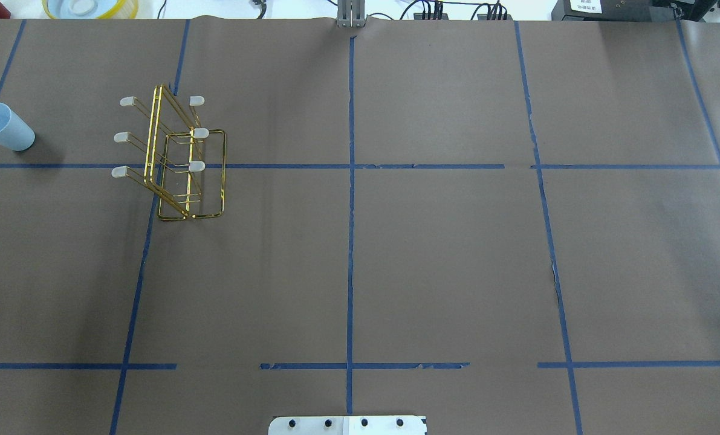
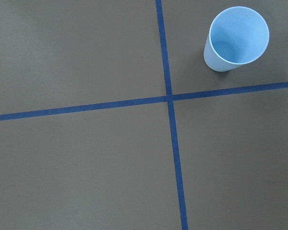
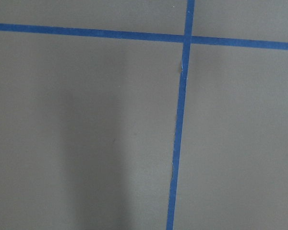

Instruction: Hang cup on cup holder

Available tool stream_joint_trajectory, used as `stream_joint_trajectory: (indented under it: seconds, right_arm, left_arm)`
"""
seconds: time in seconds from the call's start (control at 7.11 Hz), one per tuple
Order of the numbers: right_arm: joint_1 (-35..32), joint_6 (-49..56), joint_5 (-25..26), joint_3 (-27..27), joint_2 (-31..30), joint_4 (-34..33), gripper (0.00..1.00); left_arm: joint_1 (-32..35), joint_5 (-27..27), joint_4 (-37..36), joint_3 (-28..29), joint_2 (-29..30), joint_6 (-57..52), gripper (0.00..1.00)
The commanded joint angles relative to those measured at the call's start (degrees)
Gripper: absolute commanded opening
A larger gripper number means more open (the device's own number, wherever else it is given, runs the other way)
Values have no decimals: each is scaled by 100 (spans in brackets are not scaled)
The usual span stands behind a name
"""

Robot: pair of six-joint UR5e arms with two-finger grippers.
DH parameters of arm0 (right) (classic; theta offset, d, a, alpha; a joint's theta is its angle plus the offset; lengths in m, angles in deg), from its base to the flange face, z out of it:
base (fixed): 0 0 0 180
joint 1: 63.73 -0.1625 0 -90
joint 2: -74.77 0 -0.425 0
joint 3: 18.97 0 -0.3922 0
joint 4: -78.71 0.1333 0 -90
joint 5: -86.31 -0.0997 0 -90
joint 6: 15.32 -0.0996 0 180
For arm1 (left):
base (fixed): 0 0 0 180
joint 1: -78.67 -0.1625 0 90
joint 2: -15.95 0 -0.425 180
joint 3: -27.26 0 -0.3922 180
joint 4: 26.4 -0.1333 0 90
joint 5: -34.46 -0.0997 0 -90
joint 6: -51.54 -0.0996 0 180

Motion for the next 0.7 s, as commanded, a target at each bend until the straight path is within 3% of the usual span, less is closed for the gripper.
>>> stream_joint_trajectory:
  seconds: [0.0, 0.56]
  right_arm:
    - [0, 0, 0, 0, 0, 6, 100]
    - [0, 0, 0, 0, 0, -3, 100]
  left_arm:
    - [0, -8, 0, -17, 29, 0, 100]
    - [9, -87, -296, -315, 247, 270, 100]
